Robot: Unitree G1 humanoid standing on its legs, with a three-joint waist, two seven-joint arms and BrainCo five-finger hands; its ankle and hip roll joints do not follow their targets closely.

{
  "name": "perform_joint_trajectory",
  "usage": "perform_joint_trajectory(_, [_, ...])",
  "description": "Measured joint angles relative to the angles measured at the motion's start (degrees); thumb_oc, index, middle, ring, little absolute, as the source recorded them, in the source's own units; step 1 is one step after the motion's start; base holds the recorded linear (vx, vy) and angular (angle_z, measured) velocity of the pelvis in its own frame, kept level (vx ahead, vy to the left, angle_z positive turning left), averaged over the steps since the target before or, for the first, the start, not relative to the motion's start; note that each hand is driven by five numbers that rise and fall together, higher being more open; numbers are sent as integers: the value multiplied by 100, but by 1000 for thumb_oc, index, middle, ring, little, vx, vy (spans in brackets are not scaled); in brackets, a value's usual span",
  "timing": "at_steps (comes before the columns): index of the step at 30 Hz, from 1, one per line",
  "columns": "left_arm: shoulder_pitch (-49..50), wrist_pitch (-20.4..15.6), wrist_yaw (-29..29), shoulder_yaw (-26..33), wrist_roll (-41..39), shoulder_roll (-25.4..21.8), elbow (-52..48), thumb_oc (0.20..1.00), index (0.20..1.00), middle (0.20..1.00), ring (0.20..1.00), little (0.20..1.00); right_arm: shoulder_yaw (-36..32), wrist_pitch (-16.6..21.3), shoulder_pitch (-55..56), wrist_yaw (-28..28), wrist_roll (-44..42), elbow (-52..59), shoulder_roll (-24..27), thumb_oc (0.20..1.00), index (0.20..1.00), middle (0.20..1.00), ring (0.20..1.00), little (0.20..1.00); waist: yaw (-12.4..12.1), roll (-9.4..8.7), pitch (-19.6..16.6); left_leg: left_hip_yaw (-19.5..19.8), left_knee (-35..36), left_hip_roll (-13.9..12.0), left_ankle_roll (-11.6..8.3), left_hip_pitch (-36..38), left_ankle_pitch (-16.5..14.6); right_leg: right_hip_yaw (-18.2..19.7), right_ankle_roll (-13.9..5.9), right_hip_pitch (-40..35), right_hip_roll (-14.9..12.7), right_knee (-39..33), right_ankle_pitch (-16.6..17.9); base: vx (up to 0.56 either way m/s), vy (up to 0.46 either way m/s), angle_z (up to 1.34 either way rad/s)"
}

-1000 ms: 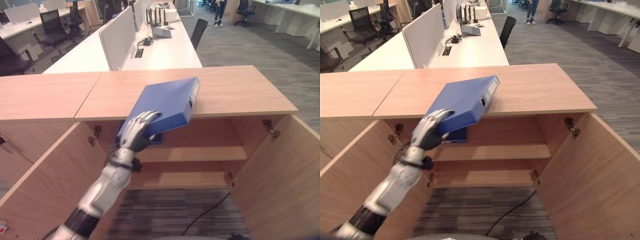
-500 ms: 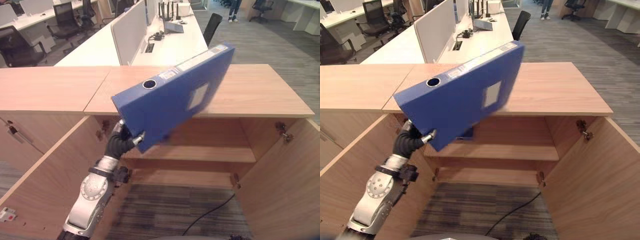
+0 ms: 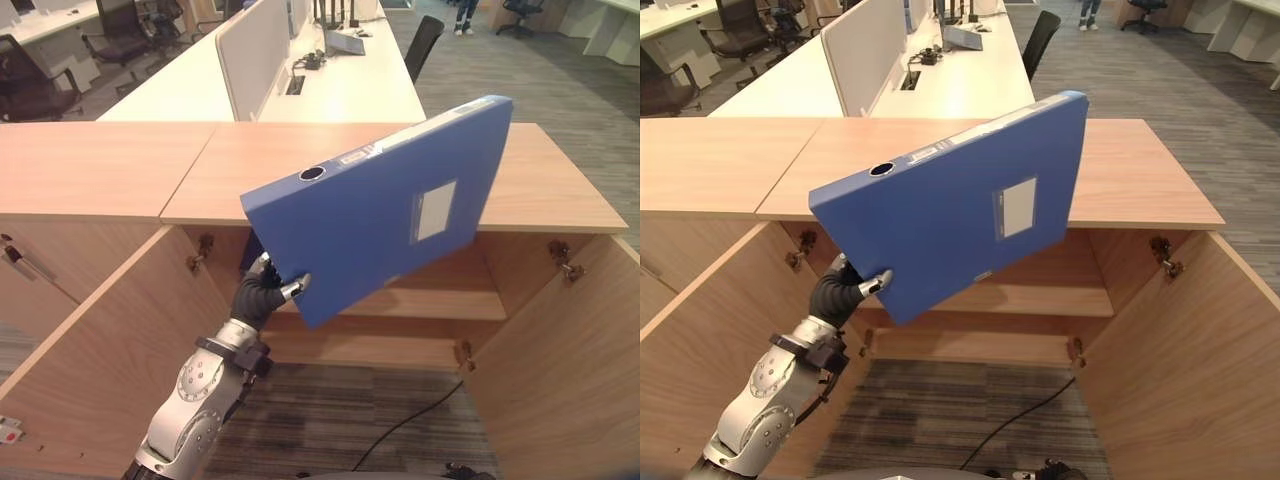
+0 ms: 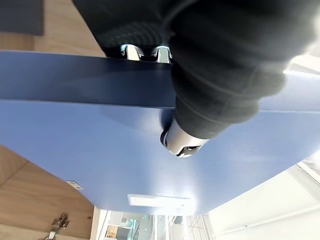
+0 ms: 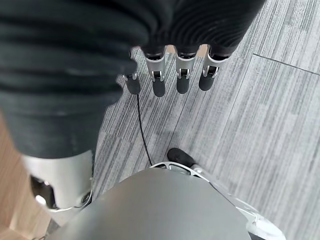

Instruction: Put the empty folder in the office cabinet

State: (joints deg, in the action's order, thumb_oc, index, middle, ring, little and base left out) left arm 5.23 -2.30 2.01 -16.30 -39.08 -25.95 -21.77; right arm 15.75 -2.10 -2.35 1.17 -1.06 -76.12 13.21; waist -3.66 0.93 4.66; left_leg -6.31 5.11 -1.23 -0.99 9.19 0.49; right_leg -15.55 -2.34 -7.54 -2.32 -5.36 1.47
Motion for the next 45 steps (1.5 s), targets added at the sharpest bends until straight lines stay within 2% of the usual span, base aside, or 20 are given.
perform_joint_trajectory(3, [119,5,16,10,-89,-58,7,200,200,200,200,200,6,0,-59,-9,-130,-1,-18,1000,1000,1000,1000,1000,15,5,0,-9,0,-2,0,4,0,5,2,-2,3,0,1,0,0,0])
perform_joint_trajectory(4, [211,108,25,-3,-96,-154,9,200,200,200,200,200,5,21,-86,-10,-239,10,-22,1000,1000,1000,1000,1000,19,4,-1,-19,0,-3,0,6,0,18,2,1,4,0,1,-10,3,-3])
perform_joint_trajectory(5, [287,105,41,-4,-99,-163,76,200,200,200,200,200,13,-57,-61,23,-422,320,25,1000,1000,1000,1000,1000,-7,10,6,-28,1,-1,1,-1,-1,26,0,7,6,0,2,-11,9,-8])
perform_joint_trajectory(7, [474,117,71,-28,-106,-168,316,200,200,200,200,200,17,54,-101,124,-716,865,33,1000,1000,1000,1000,1000,15,17,8,-79,0,-5,1,4,-1,71,-5,27,7,-1,11,-4,9,-10])
perform_joint_trajectory(9, [490,342,106,-230,-100,-386,746,200,200,200,200,200,-56,173,-404,147,-1063,843,4,1000,1000,1000,1000,1000,4,15,-4,-96,0,-5,0,11,1,92,-7,31,8,0,16,-5,2,-3])
perform_joint_trajectory(10, [619,387,154,-189,-99,-483,746,200,200,200,200,200,-115,162,-408,131,-1155,1058,57,1000,1000,1000,1000,1000,8,14,-2,-106,0,-4,0,7,1,100,-11,40,8,1,18,-14,8,-5])
perform_joint_trajectory(14, [1522,429,327,208,-105,-734,678,200,200,200,200,200,-508,296,445,237,-1366,3366,562,1000,1000,1000,1000,1000,49,7,6,-185,0,2,12,23,-16,187,-8,53,4,-1,22,-7,5,-8])
perform_joint_trajectory(19, [1551,470,405,302,-81,-851,775,200,200,200,200,200,-730,261,685,392,-1342,4047,933,1000,1000,1000,1000,1000,118,-79,53,-201,2,1,13,31,-15,204,-25,53,10,0,32,1,2,-3])
perform_joint_trajectory(22, [1539,469,452,374,188,-837,786,200,200,200,200,200,-943,272,676,549,-1051,4471,1202,1000,1000,1000,1000,1000,176,-91,44,-250,3,-2,13,39,-15,238,-31,67,7,1,52,1,6,-8])
perform_joint_trajectory(24, [1557,441,633,503,603,-838,896,200,200,200,200,200,-971,87,703,595,-589,4984,1471,1000,1000,1000,1000,1000,185,-37,46,-264,2,2,17,21,-17,254,-30,92,4,0,61,2,0,-4])
perform_joint_trajectory(25, [1560,446,645,537,849,-894,909,200,200,200,200,200,-1048,176,662,673,-398,5147,1602,1000,1000,1000,1000,1000,186,-29,38,-268,2,1,17,15,-16,261,-25,99,4,-1,68,-6,-3,-4])
perform_joint_trajectory(27, [1580,446,770,672,1428,-1077,982,200,200,200,200,200,-1131,124,574,714,509,5552,2103,1000,1000,1000,1000,1000,164,-15,22,-267,1,0,19,13,-16,260,-17,101,9,0,74,0,0,0])
perform_joint_trajectory(29, [1595,445,849,845,1805,-1121,1001,200,200,200,200,200,-1162,133,523,762,1039,5811,2460,1000,1000,1000,1000,1000,155,-14,19,-264,0,-2,19,14,-15,256,3,98,10,0,89,0,0,0])
perform_joint_trajectory(31, [1542,397,857,1035,2226,-1228,1001,200,200,200,200,200,-1185,155,371,765,1477,6066,2617,1000,1000,1000,1000,1000,149,-28,11,-261,0,-5,19,14,-15,250,3,97,14,0,88,0,0,0])
perform_joint_trajectory(33, [1368,352,872,1061,2511,-1356,995,200,200,200,200,200,-860,149,125,628,1820,6211,2690,1000,1000,1000,1000,1000,148,-34,5,-262,0,-3,20,18,-13,250,2,92,10,0,89,0,0,0])
perform_joint_trajectory(35, [1242,303,870,1056,2670,-1394,981,200,200,200,200,200,-704,197,-14,566,1909,6325,2699,1000,1000,1000,1000,1000,146,-37,4,-263,0,-4,20,18,-11,252,0,92,10,0,89,0,0,0])
perform_joint_trajectory(39, [935,96,920,914,2822,-1769,775,200,200,200,200,200,-298,328,-353,307,2038,6490,2788,1000,1000,1000,1000,1000,135,-45,2,-263,-1,-2,18,16,-10,252,6,94,9,0,93,0,0,0])
perform_joint_trajectory(41, [725,38,941,806,2946,-1933,738,200,200,200,200,200,152,369,-627,144,2074,6493,2975,1000,1000,1000,1000,1000,129,-53,6,-264,0,-2,18,16,-10,252,6,95,10,1,95,0,0,0])
perform_joint_trajectory(45, [516,-71,969,737,2958,-2010,606,200,200,200,200,200,479,479,-838,-139,2032,6741,3010,1000,1000,1000,1000,1000,134,-58,9,-260,-1,-2,18,16,-10,246,7,93,10,1,97,0,0,0])
